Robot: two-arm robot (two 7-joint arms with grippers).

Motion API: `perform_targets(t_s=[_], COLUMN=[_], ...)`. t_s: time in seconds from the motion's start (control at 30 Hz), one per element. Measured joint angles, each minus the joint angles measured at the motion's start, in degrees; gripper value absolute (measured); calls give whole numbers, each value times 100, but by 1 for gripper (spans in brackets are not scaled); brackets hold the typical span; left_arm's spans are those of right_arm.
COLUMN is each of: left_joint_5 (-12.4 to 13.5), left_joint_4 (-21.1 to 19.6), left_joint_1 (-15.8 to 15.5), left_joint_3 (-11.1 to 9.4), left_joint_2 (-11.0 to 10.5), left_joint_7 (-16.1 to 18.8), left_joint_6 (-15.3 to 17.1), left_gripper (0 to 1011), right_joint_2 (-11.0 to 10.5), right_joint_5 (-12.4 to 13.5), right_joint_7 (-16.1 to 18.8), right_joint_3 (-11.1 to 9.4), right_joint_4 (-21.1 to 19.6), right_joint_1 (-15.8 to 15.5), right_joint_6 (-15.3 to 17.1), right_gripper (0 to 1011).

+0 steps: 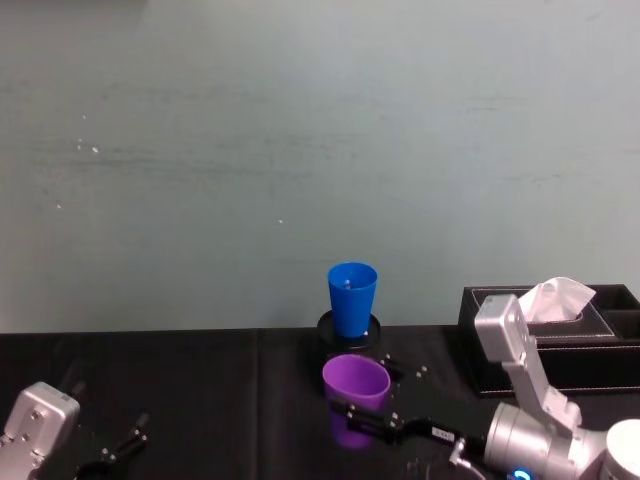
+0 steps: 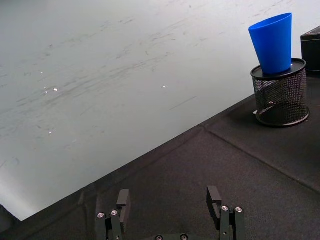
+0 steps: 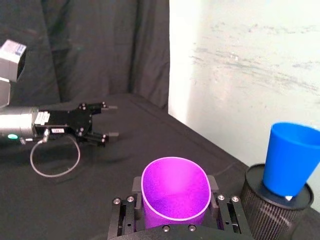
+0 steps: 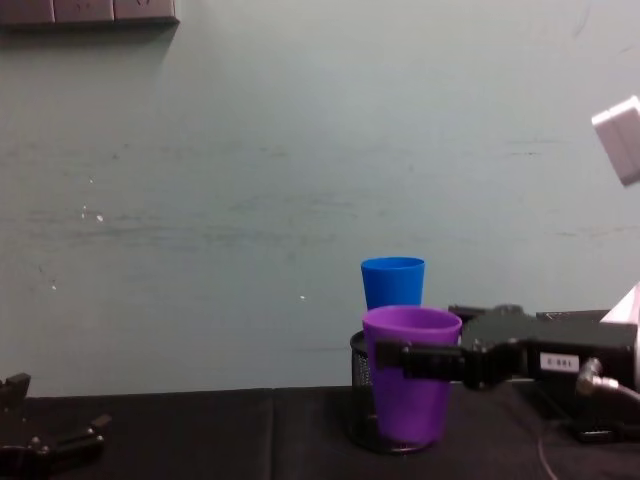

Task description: Pick up one cup with a gripper and tap it against the other cup.

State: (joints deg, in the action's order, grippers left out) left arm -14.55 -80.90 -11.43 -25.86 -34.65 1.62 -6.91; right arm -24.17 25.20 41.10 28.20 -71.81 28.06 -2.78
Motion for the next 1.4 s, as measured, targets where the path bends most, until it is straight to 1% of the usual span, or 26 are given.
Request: perform_targets(t_s=[0.27, 0.67, 1.4], left_joint_5=[0, 0, 0], left_joint_4=[0, 0, 0], left_joint_1=[0, 0, 0], left_joint_3=[0, 0, 0], left_joint_2=[0, 0, 0], left_joint_7=[0, 0, 0], left_joint_6=[0, 0, 0], left_gripper=[1000, 1000, 1000], right_joint_2=[-70, -171, -162], right_joint_5=[100, 195, 193], right_joint_7=[19, -17, -35], right_joint_3=[112, 204, 194], right_joint_4=[-91, -186, -180], right_joint_1=[155, 238, 237], right_joint_6=[178, 210, 210], right_gripper=[736, 736, 736])
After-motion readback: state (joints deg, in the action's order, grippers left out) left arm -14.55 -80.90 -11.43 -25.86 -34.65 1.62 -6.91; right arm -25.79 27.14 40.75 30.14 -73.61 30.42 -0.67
